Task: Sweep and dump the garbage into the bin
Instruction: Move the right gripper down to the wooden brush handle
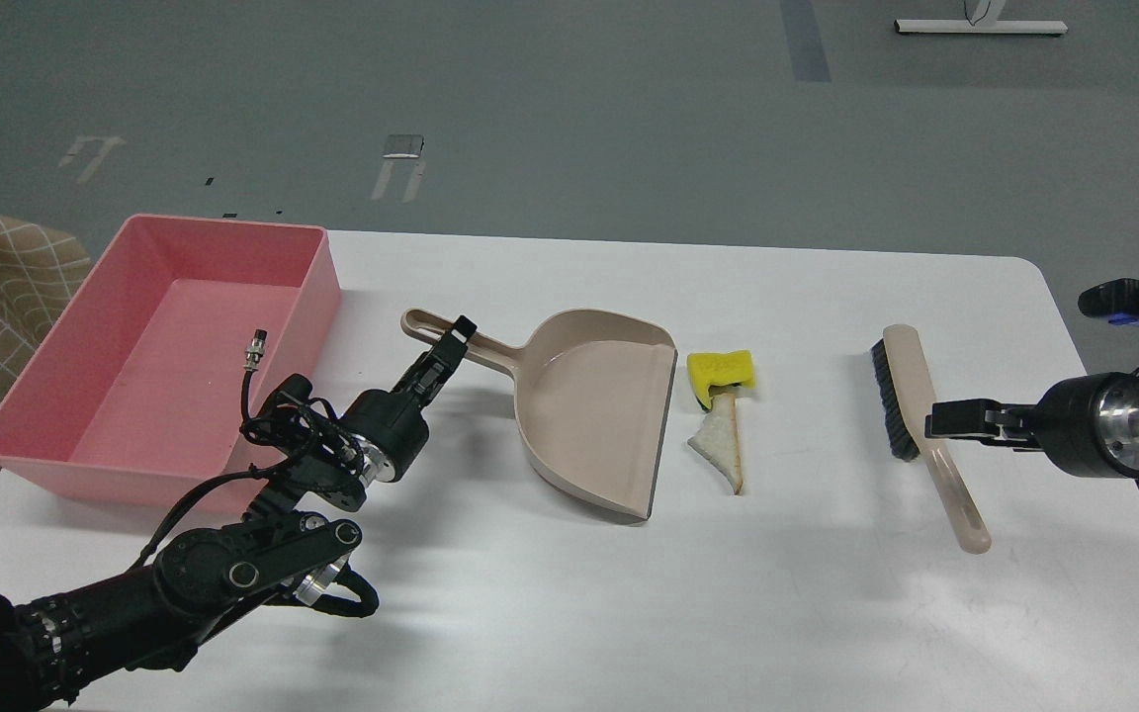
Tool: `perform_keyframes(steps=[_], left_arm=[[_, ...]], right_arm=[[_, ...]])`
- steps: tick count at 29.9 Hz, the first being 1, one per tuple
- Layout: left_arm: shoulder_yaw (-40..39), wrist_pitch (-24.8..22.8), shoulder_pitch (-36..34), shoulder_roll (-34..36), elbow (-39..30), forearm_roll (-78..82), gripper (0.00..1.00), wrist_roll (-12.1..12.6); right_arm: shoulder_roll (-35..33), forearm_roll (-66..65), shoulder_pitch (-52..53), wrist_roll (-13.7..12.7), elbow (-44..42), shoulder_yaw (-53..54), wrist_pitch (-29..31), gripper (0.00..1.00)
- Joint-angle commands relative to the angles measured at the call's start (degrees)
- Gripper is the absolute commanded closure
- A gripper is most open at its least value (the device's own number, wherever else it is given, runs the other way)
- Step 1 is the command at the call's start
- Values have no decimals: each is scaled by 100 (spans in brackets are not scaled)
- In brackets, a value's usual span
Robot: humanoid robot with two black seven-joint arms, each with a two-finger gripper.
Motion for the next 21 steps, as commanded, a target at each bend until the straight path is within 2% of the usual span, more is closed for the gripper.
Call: perform_keyframes(steps=[1,4,8,21], left_arm=[[0,0,0,6,0,-3,100,-10],[0,0,0,-11,0,5,100,-10],[0,0,0,-11,0,-3,100,-1],[0,0,9,-20,0,-3,100,-1]], right_arm=[[11,-9,-12,-24,2,-201,1,6],[72,-9,-12,-33,2,-228,1,9],[108,-9,-12,-33,-6,-237,1,17],[204,-9,-47,-33,-33,-237,1,21]])
